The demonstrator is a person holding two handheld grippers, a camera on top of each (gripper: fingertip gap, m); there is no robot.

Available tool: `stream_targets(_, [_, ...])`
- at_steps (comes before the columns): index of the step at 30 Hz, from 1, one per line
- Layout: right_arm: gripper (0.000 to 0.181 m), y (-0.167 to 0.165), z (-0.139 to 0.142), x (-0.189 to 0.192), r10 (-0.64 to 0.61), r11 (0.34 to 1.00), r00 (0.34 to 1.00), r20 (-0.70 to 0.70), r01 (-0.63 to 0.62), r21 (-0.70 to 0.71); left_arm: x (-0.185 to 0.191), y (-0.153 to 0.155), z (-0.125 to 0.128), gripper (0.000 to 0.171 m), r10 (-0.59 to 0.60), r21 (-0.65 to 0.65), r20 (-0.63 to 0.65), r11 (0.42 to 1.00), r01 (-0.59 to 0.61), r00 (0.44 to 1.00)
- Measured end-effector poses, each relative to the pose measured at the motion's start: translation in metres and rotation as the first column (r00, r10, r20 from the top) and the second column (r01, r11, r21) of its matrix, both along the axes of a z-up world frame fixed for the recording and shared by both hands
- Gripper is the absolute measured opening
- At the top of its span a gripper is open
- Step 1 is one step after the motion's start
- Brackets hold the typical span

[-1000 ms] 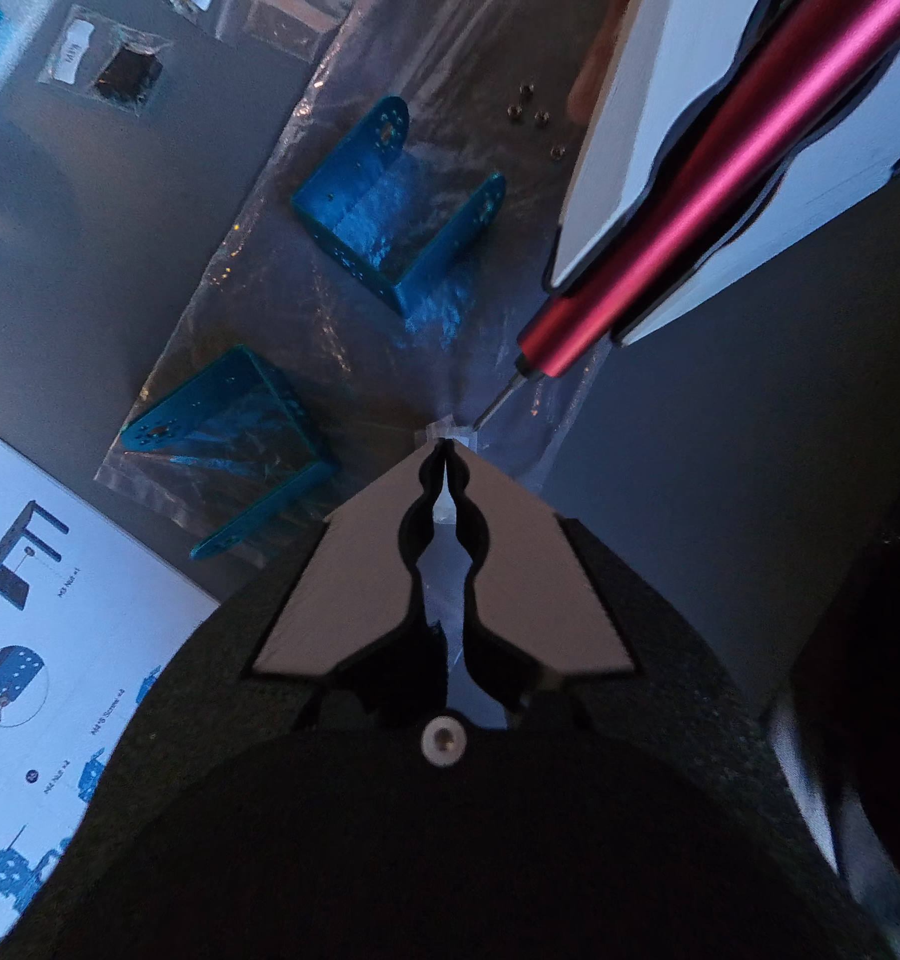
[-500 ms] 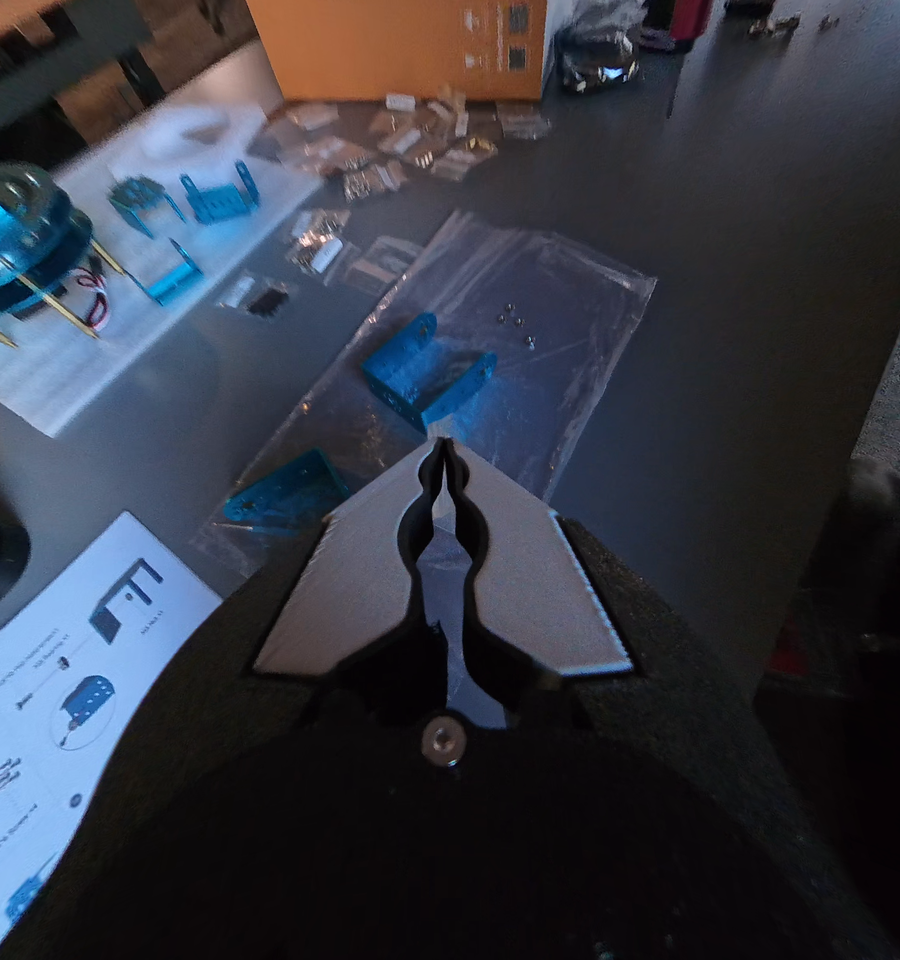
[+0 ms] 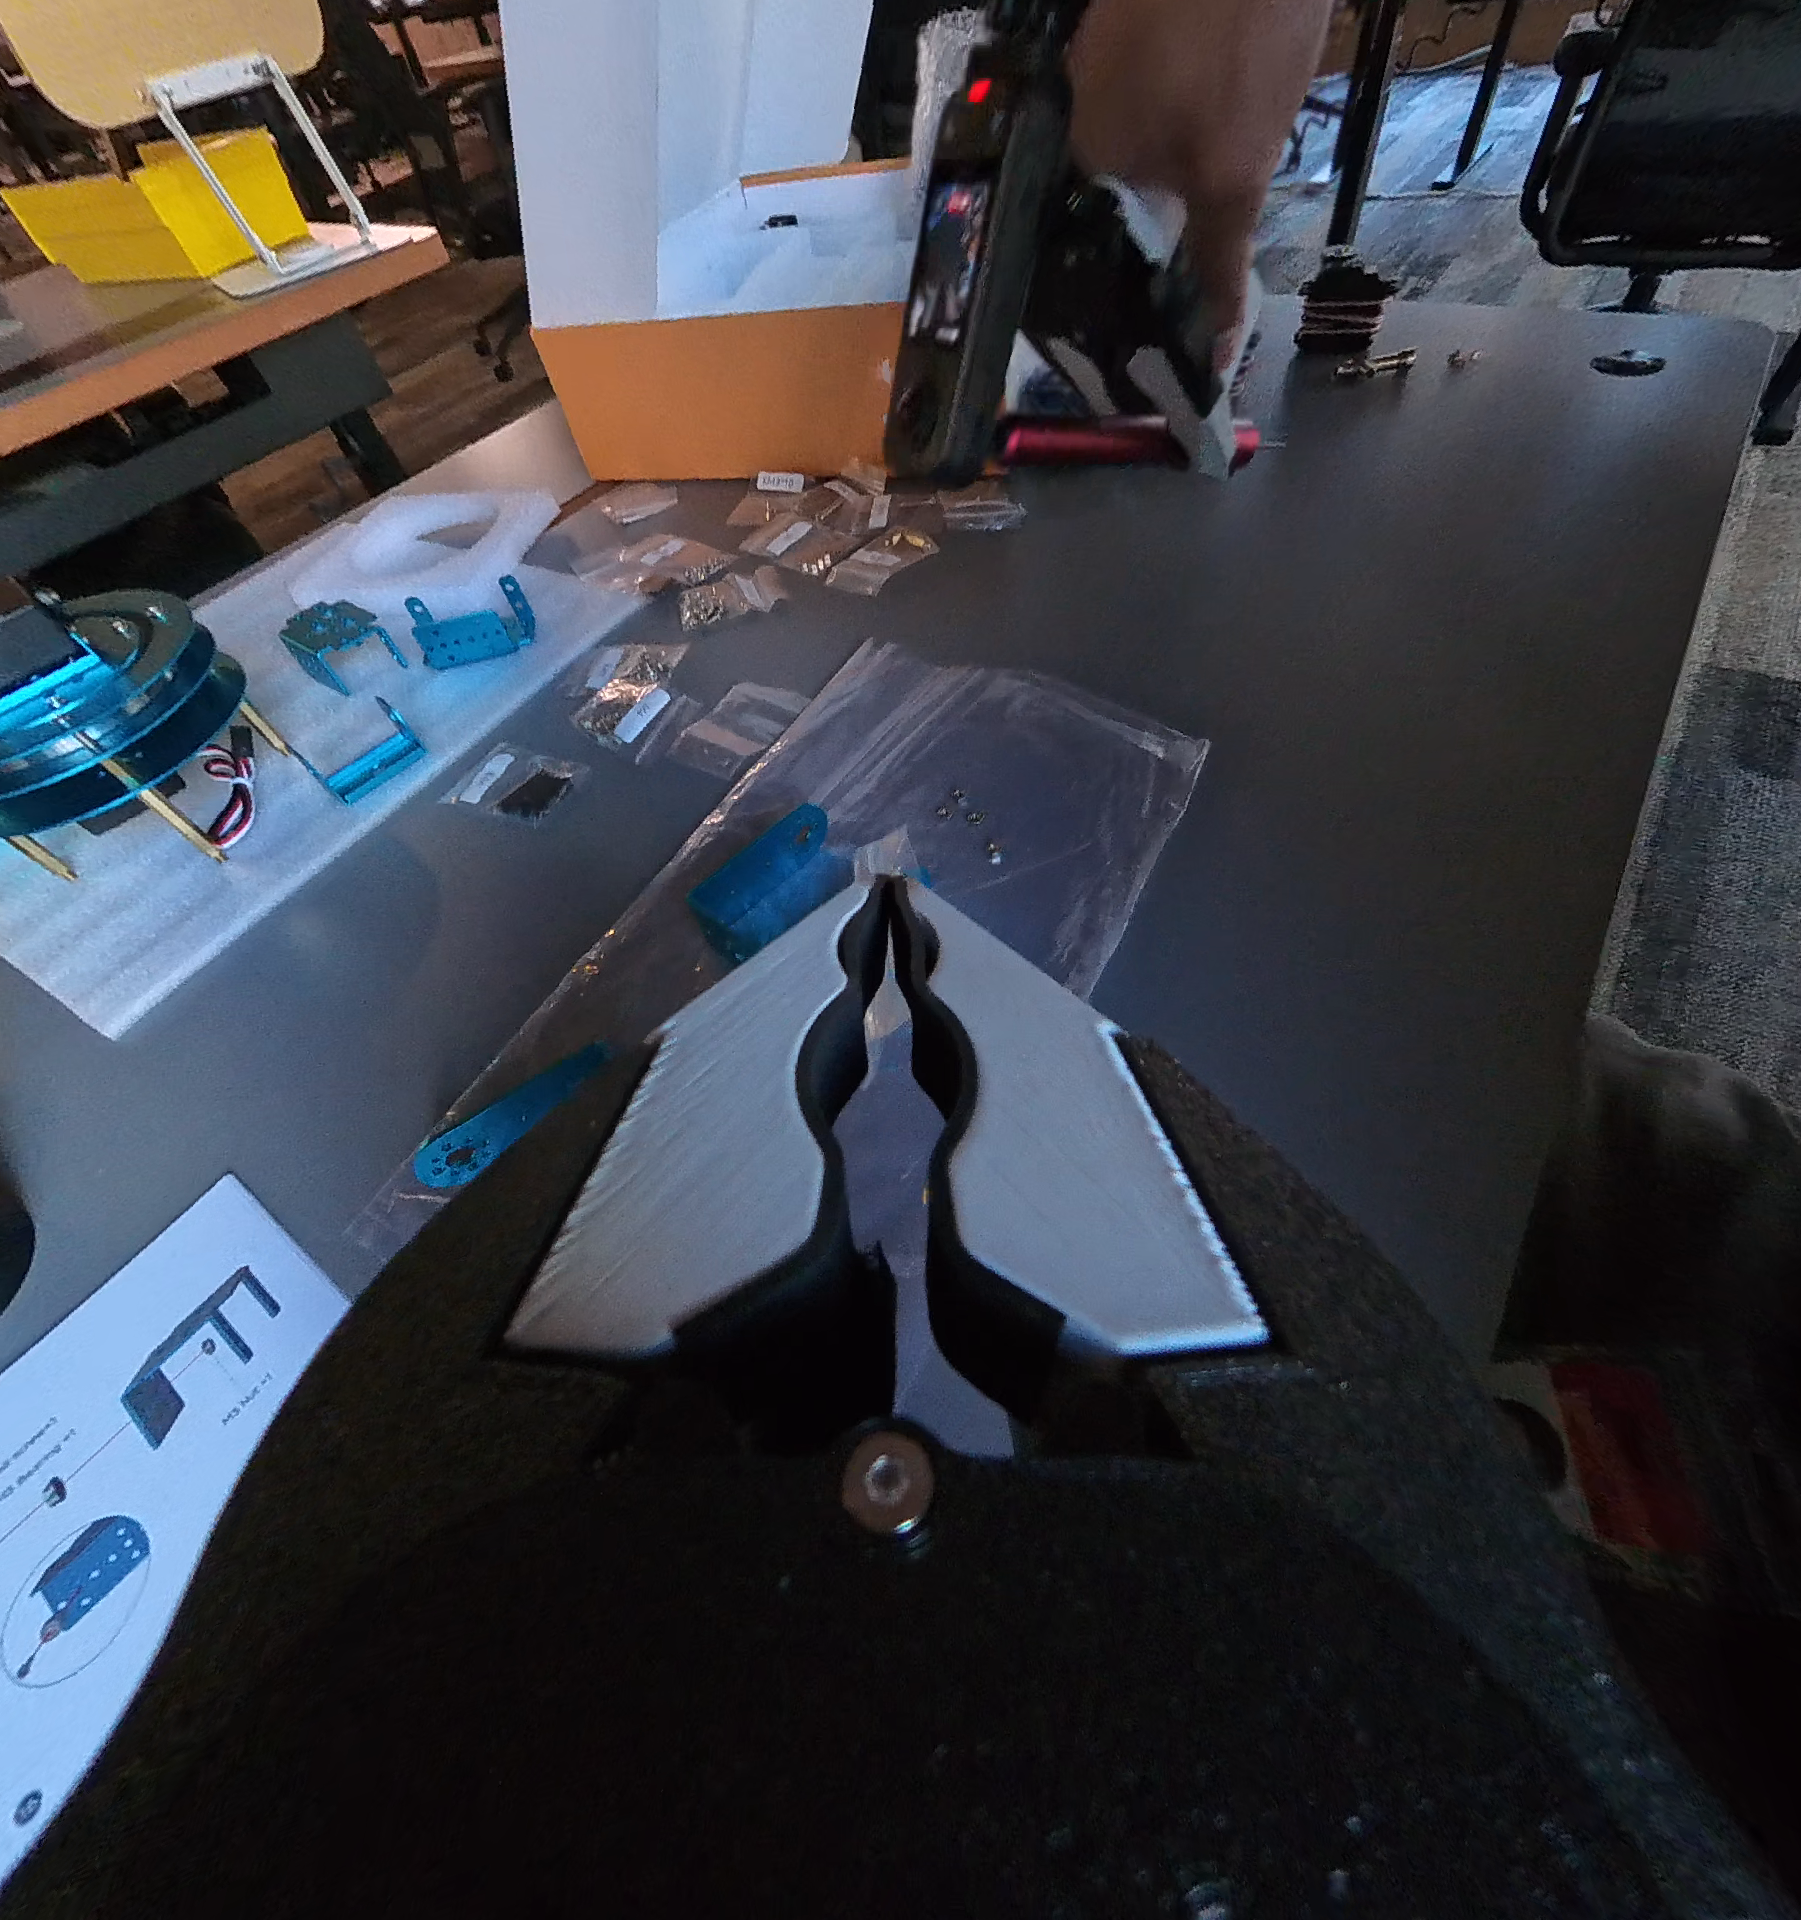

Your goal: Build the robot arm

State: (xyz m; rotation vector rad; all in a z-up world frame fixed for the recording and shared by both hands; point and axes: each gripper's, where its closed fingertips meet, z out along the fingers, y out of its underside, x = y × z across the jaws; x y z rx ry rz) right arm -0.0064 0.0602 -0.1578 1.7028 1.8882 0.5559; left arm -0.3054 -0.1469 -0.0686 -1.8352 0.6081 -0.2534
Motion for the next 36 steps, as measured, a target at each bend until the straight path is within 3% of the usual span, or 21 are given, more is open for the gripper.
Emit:
stream_targets(1, [0.154,0.001,-0.004,-0.002,-0.021,1.0,1.0,0.007,0.021,0.0,0.0,0.0,0.001,0.0,0.004,0.01,-0.005,1.0,-0.004,1.0])
stream_targets(4, [0.02,0.004,-0.011,-0.003,-0.062,0.998,0.996,0.064,0.061,0.01,0.001,-0.002,0.005,0.0,0.012,0.035,-0.01,0.999,-0.012,1.0])
stream_targets(10, [0.021,0.002,-0.021,-0.013,-0.118,0.993,0.991,0.059,0.119,-0.015,-0.006,0.001,0.015,0.0,0.033,0.063,0.044,0.997,-0.036,0.998])
stream_targets(16, [0.025,0.004,-0.021,-0.015,-0.134,0.991,0.99,-0.033,0.134,-0.007,-0.011,0.006,0.025,0.0,0.025,0.027,0.257,0.999,-0.033,0.966])
stream_targets(17, [0.043,0.009,-0.018,-0.021,-0.153,0.987,0.984,-0.094,0.157,0.032,-0.013,0.008,0.026,0.0,0.034,0.022,0.286,0.999,-0.042,0.958])
stream_targets(20, [0.053,0.019,0.011,-0.058,-0.164,0.962,0.909,-0.384,0.234,0.143,-0.016,0.012,0.027,0.0,0.051,0.016,0.36,0.998,-0.061,0.931])
stream_targets(21, [0.059,0.022,0.026,-0.077,-0.117,0.951,0.851,-0.511,0.245,0.19,-0.016,0.014,0.028,0.0,0.053,0.014,0.391,0.998,-0.063,0.919])
stream_targets(22, [0.058,0.019,0.041,-0.105,-0.051,0.944,0.752,-0.657,0.251,0.214,-0.016,0.016,0.028,0.0,0.055,0.009,0.424,0.998,-0.066,0.904])
stream_targets(23, [0.058,0.003,0.059,-0.142,0.007,0.954,0.589,-0.808,0.239,0.183,-0.015,0.018,0.029,0.0,0.055,0.003,0.46,0.998,-0.064,0.886])
stream_targets(24, [0.06,-0.026,0.078,-0.183,0.023,0.976,0.365,-0.931,0.195,0.101,-0.013,0.02,0.031,0.0,0.048,-0.003,0.502,0.999,-0.054,0.863])
stream_targets(25, [0.057,-0.07,0.098,-0.219,-0.046,0.995,0.118,-0.992,0.096,-0.035,-0.012,0.022,0.034,0.0,0.044,-0.007,0.549,0.999,-0.049,0.835])
stream_targets(26, [0.057,-0.12,0.116,-0.245,-0.18,0.983,-0.08,-0.98,-0.062,-0.175,-0.012,0.025,0.035,0.0,0.045,-0.011,0.589,0.999,-0.048,0.807])
stream_targets(27, [0.056,-0.161,0.131,-0.261,-0.32,0.938,-0.209,-0.924,-0.207,-0.278,-0.012,0.026,0.037,0.0,0.042,-0.011,0.629,0.999,-0.045,0.776])
stream_targets(28, [0.054,-0.186,0.133,-0.272,-0.416,0.898,-0.262,-0.871,-0.271,-0.347,-0.01,0.027,0.041,0.0,0.027,-0.003,0.671,0.999,-0.033,0.741])
stream_targets(29, [0.057,-0.199,0.124,-0.281,-0.444,0.885,-0.252,-0.86,-0.273,-0.377,-0.009,0.027,0.042,0.0,0.016,-0.001,0.701,1.0,-0.021,0.713])
stream_targets(31, [0.051,-0.204,0.118,-0.294,-0.453,0.888,-0.316,-0.834,-0.249,-0.388,-0.005,0.028,0.044,0.0,0.002,0.009,0.73,1.0,-0.013,0.683])
stream_targets(34, [0.045,-0.199,0.128,-0.297,-0.493,0.87,-0.406,-0.769,-0.244,-0.429,0.001,0.028,0.046,0.0,-0.013,0.022,0.736,1.0,-0.005,0.677])
stream_targets(36, [0.042,-0.197,0.13,-0.296,-0.515,0.857,-0.425,-0.744,-0.254,-0.448,0.006,0.027,0.046,0.0,-0.017,0.031,0.723,1.0,-0.007,0.69])
